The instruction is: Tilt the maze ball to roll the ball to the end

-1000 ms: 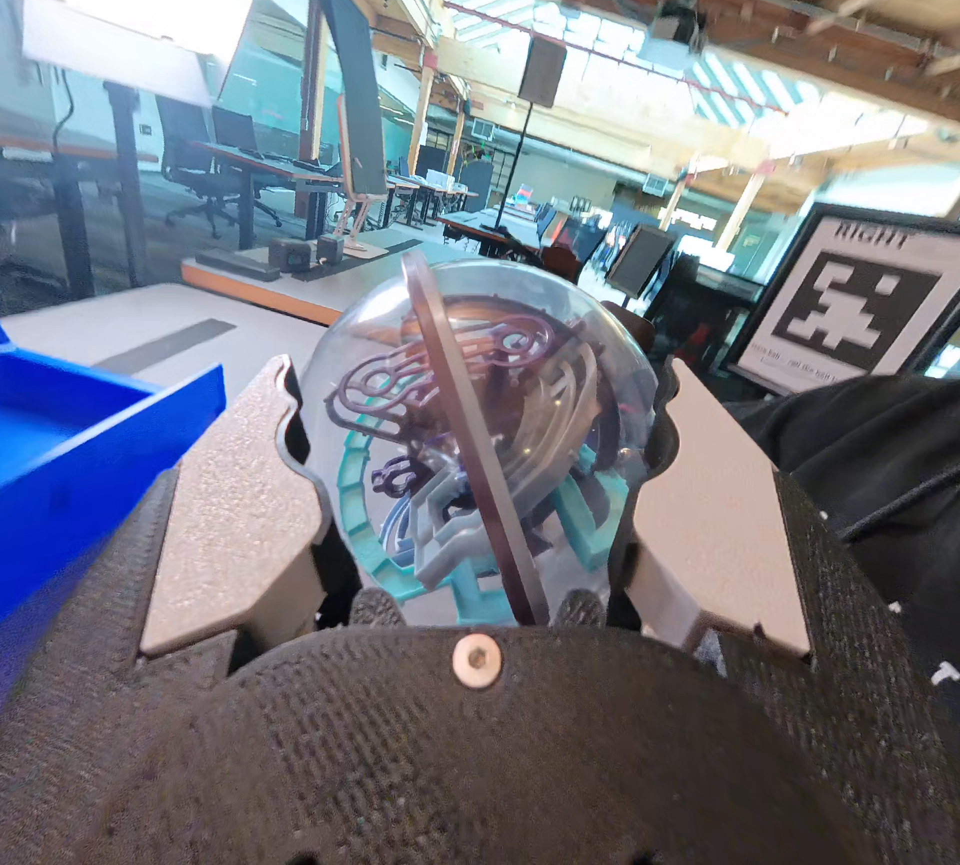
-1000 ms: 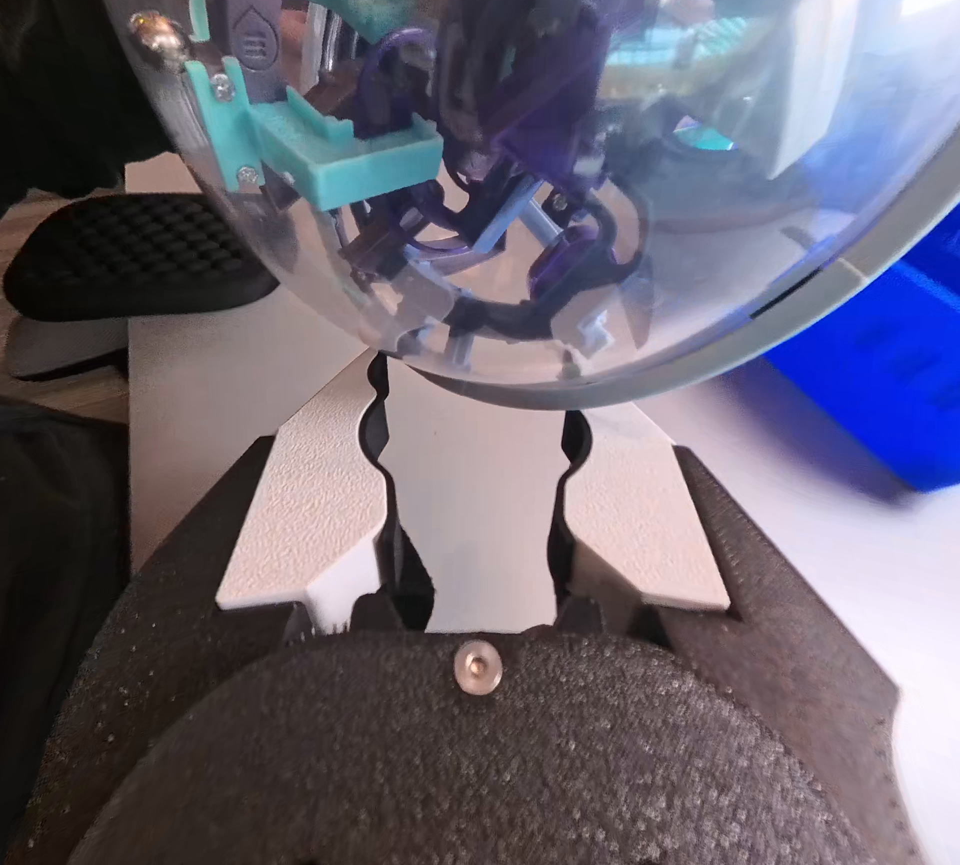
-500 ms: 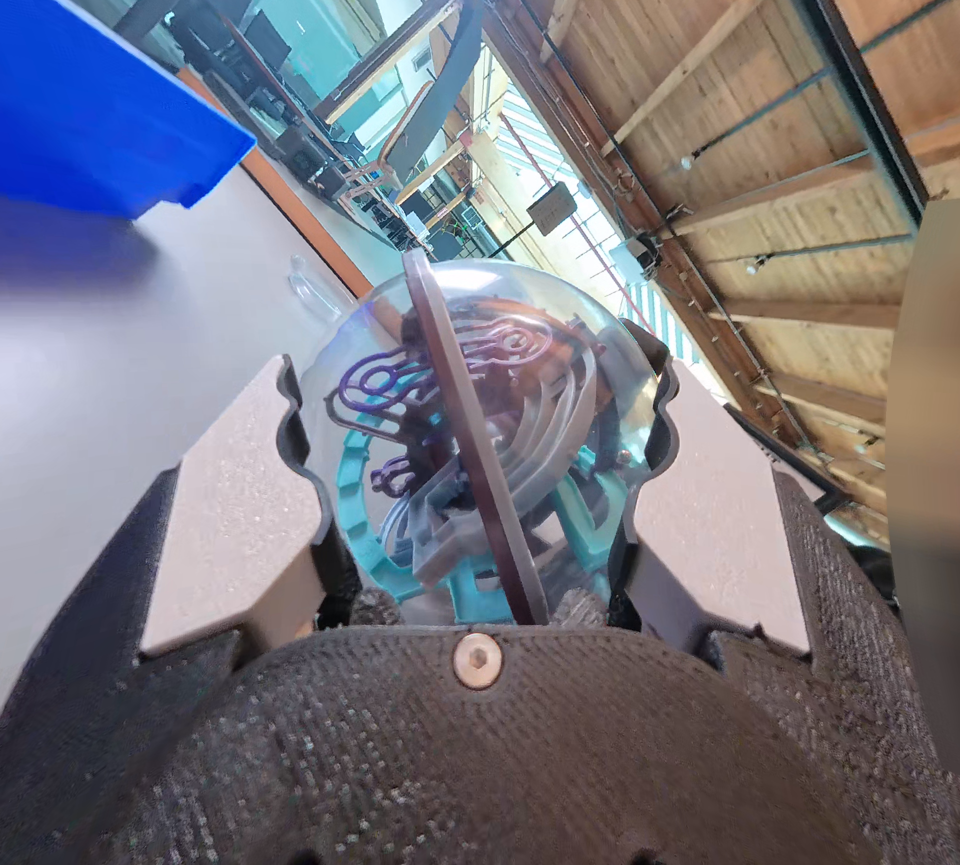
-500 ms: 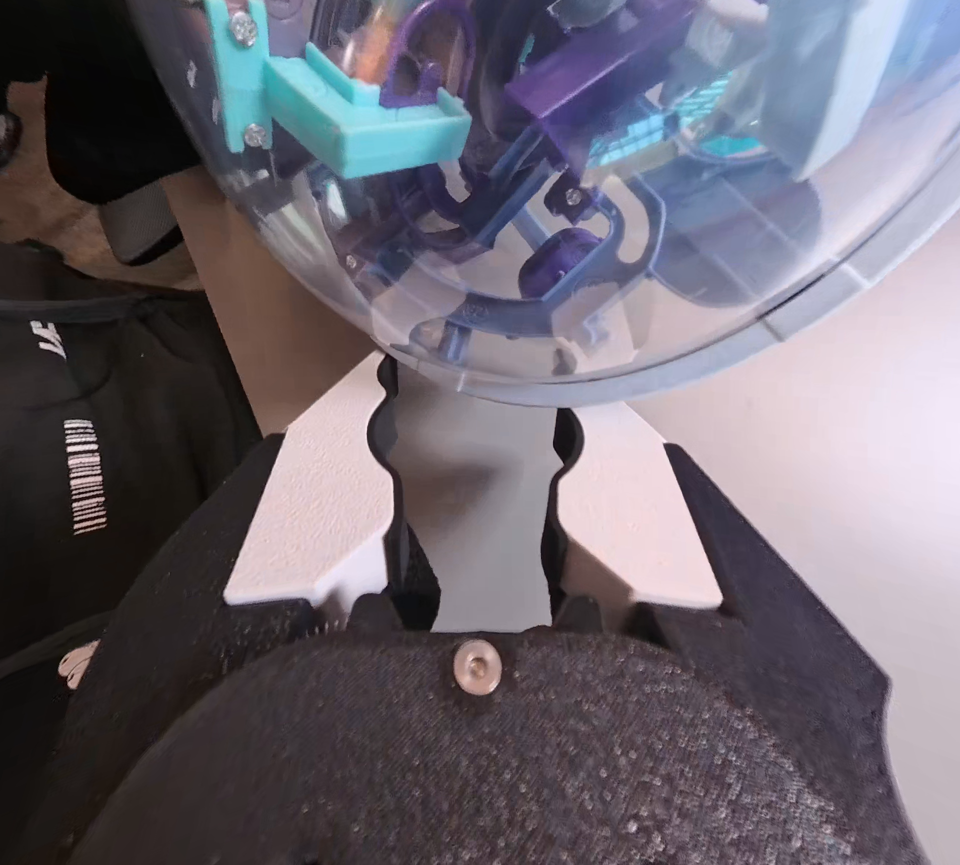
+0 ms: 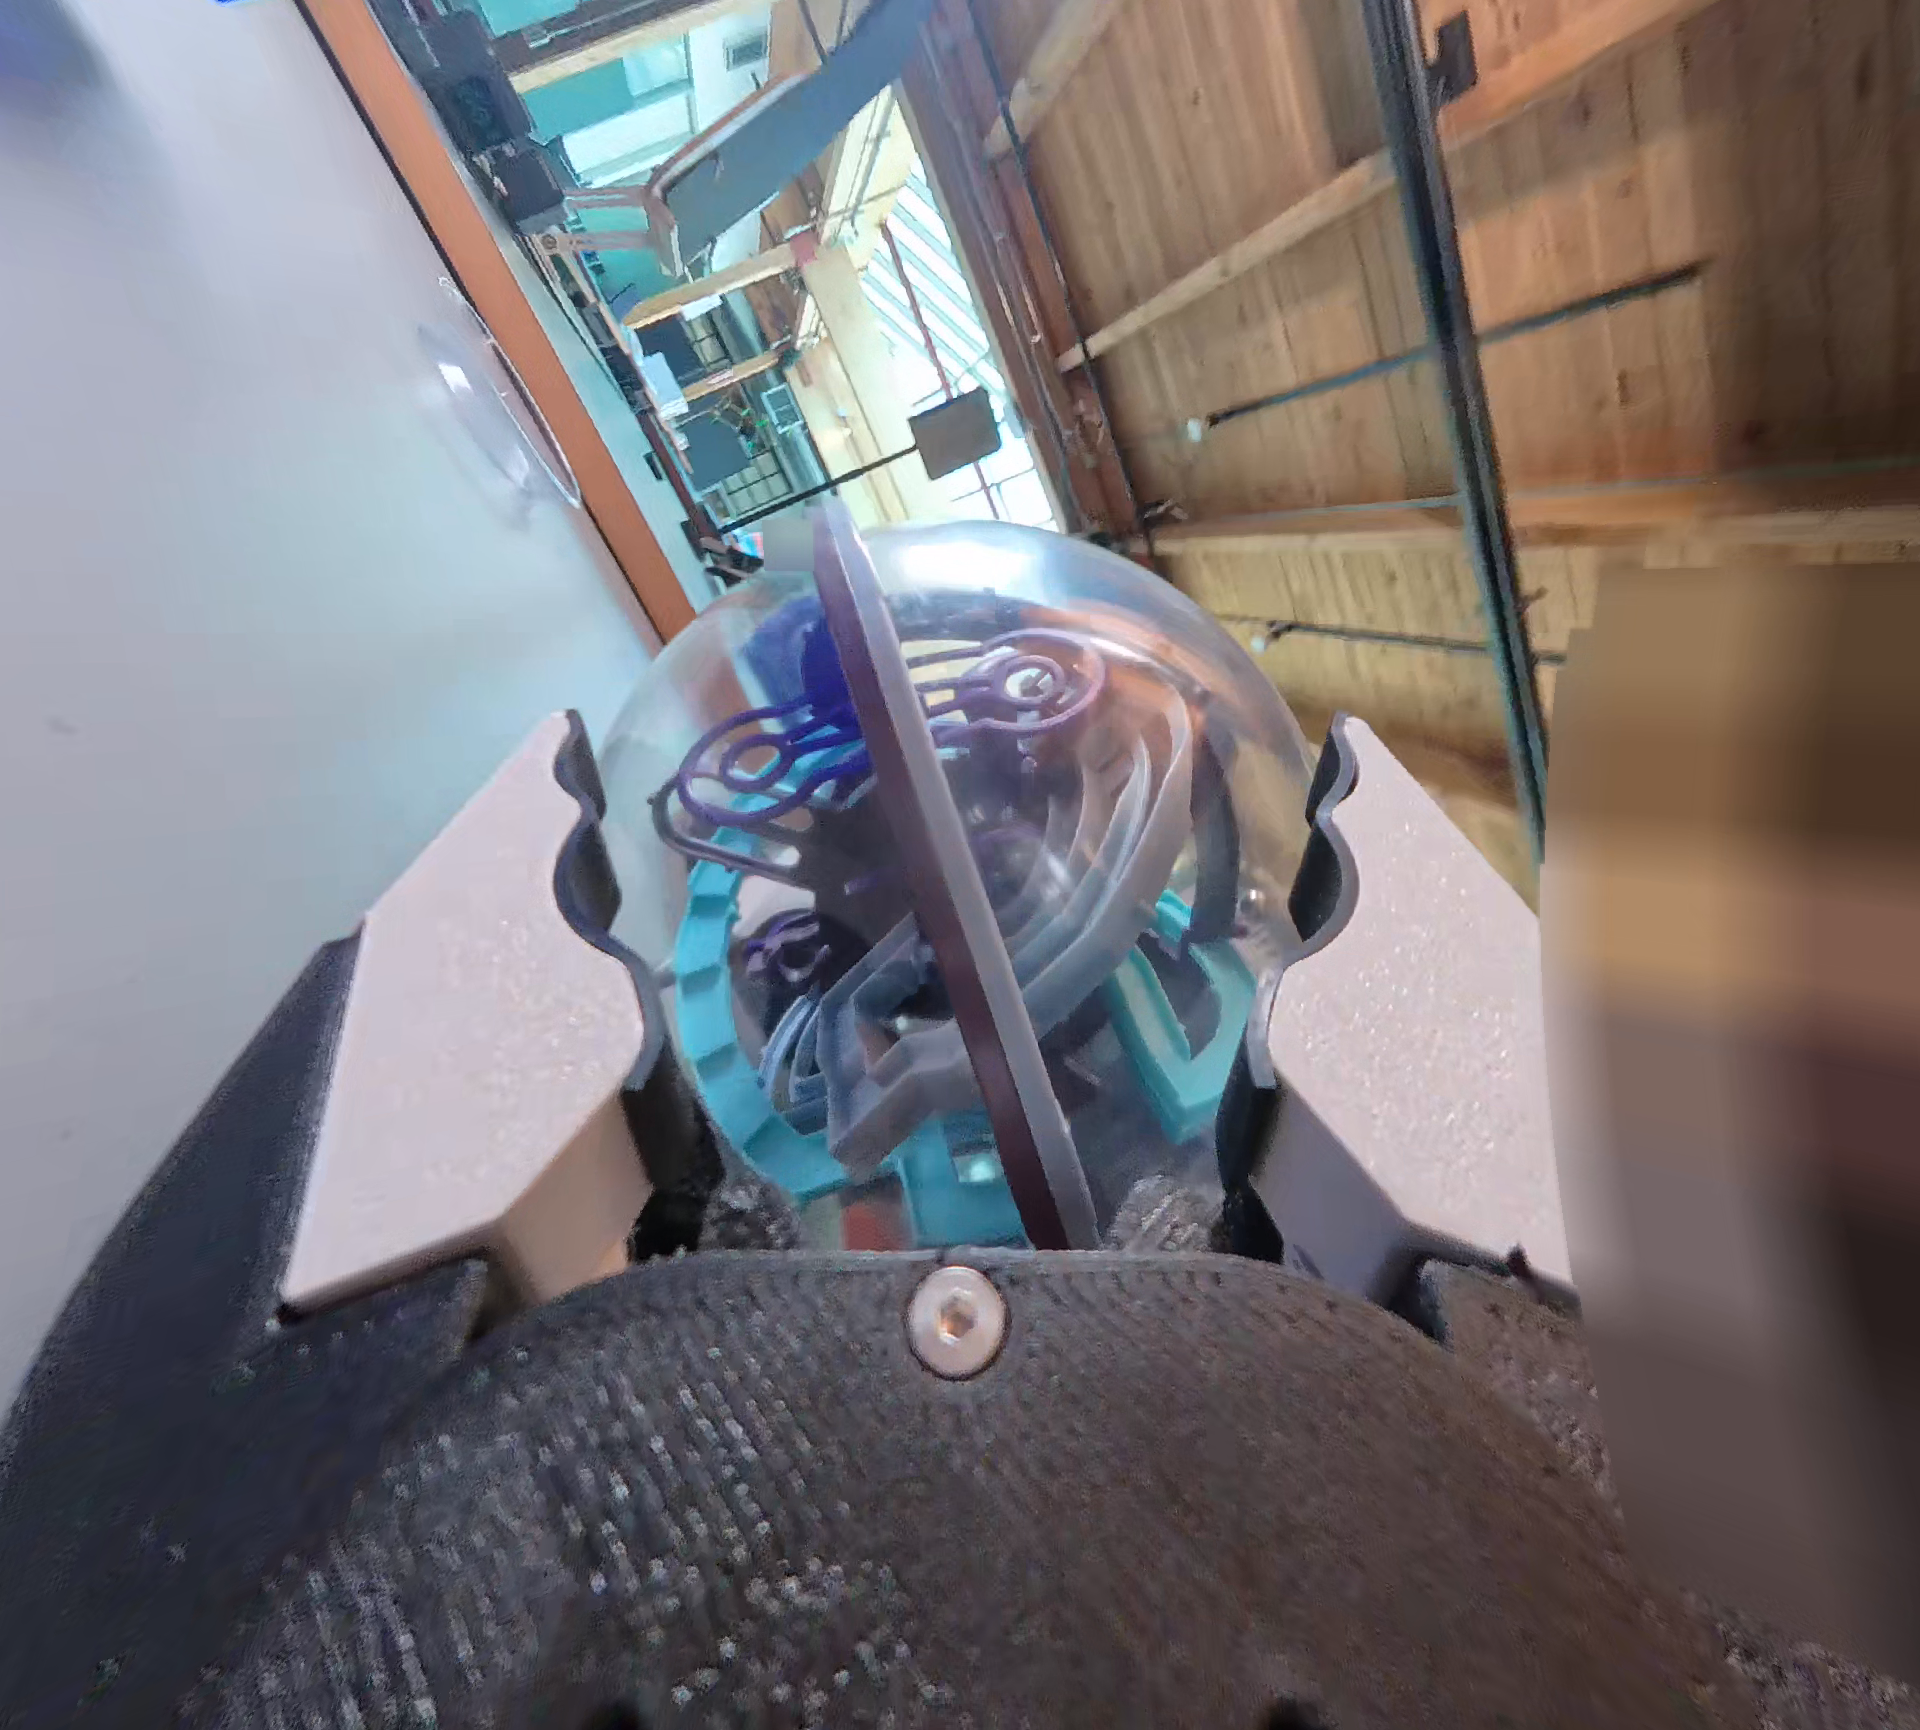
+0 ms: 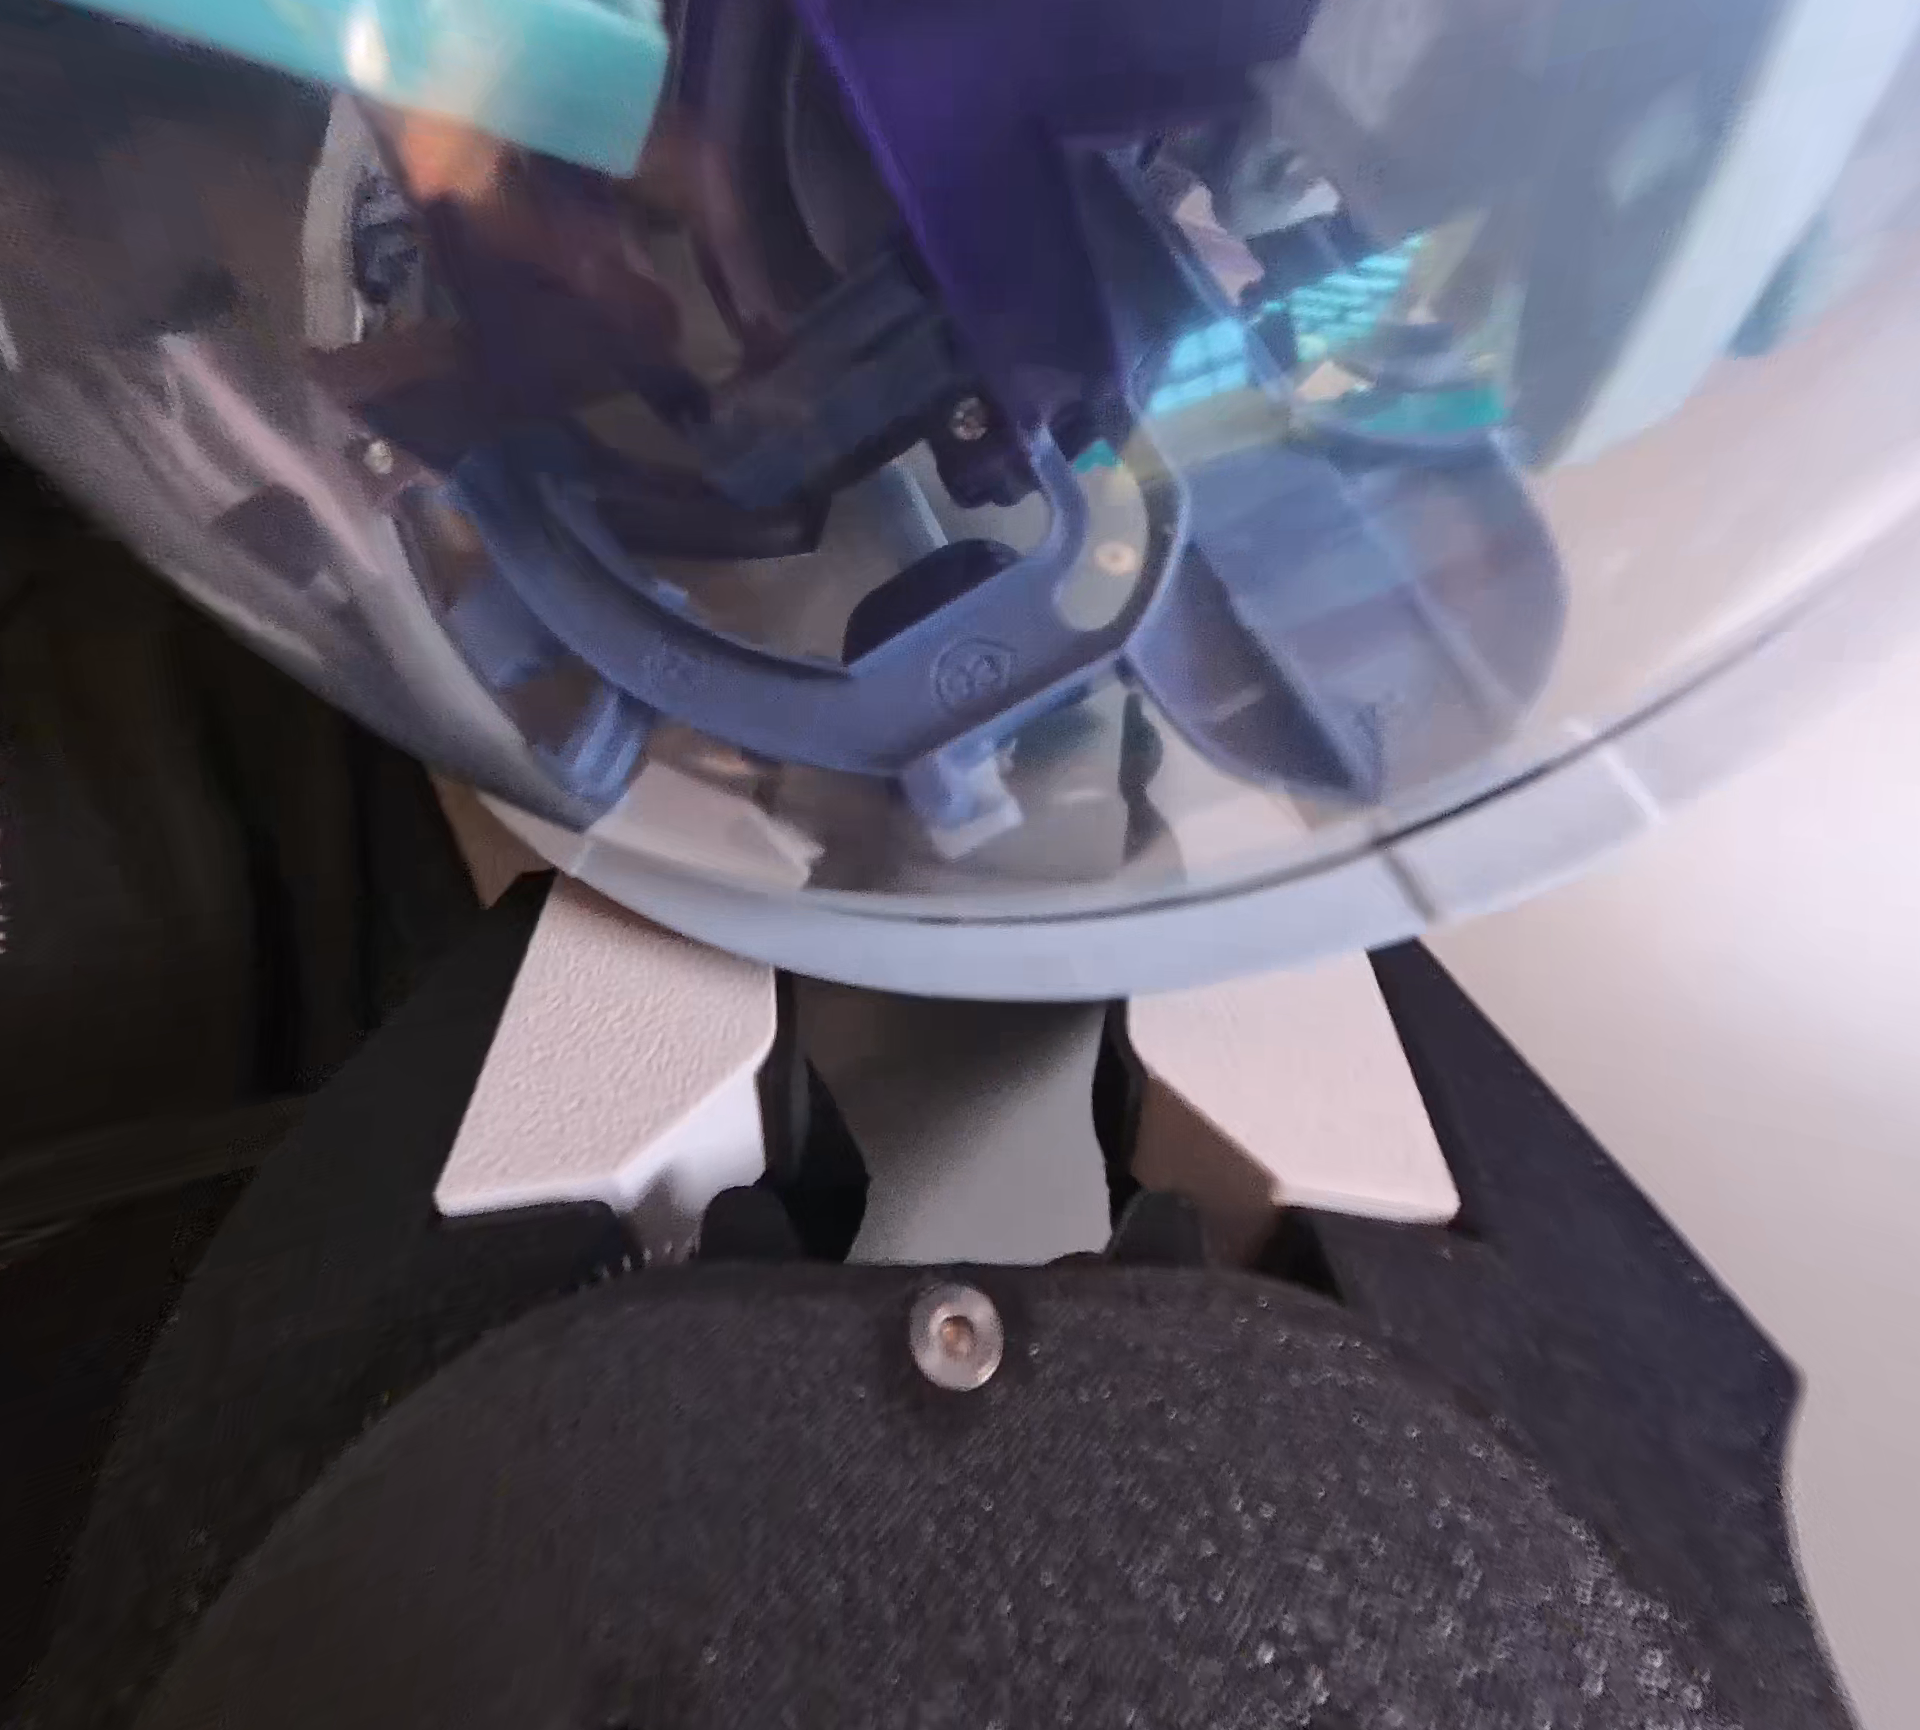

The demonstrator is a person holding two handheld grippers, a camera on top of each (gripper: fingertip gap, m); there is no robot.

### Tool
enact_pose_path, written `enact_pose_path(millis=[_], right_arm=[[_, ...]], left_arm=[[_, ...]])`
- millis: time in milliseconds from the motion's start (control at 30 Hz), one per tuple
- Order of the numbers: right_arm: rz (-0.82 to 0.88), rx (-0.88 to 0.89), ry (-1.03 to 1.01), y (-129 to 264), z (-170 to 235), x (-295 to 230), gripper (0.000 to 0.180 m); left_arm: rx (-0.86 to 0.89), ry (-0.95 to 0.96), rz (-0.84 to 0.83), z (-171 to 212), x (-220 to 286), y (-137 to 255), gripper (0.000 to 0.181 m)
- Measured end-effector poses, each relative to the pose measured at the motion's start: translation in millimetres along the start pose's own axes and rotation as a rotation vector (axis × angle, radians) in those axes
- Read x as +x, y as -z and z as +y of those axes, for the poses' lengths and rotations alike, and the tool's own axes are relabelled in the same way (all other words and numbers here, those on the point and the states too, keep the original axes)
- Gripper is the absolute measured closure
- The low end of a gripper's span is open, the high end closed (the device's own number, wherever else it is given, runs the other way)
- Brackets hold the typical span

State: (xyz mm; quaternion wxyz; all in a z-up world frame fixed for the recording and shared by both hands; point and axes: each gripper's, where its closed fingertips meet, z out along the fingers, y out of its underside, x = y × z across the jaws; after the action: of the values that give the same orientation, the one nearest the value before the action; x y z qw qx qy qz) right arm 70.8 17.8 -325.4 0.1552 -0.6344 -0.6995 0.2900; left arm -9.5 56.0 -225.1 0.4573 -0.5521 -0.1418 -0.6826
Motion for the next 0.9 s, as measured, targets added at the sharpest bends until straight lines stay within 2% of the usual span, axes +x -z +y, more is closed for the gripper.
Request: enact_pose_path(millis=[100,233,467,633,733,900], right_arm=[[0.036,0.083,0.055,2.9,-1.6,6.4,0.109],[0.091,0.125,0.087,13.1,0.7,16.3,0.102],[0.125,0.21,0.16,22.1,4.8,17.4,0.093],[0.26,0.193,0.41,13.6,-6.9,17.0,0.088],[0.32,0.172,0.5,7.9,-11.1,24.1,0.092],[0.264,0.147,0.469,-0.4,-14.3,26.5,0.092]], left_arm=[[-0.031,-0.081,-0.019,2.3,0.6,2.5,0.051],[-0.018,-0.054,-0.059,4.0,-6.5,9.3,0.055],[-0.094,-0.237,-0.064,18.8,4.4,8.8,0.054],[-0.162,-0.487,0.011,27.8,29.0,1.1,0.053],[-0.206,-0.624,0.015,32.2,36.7,1.0,0.053],[-0.176,-0.566,-0.049,19.8,27.9,7.2,0.056]])
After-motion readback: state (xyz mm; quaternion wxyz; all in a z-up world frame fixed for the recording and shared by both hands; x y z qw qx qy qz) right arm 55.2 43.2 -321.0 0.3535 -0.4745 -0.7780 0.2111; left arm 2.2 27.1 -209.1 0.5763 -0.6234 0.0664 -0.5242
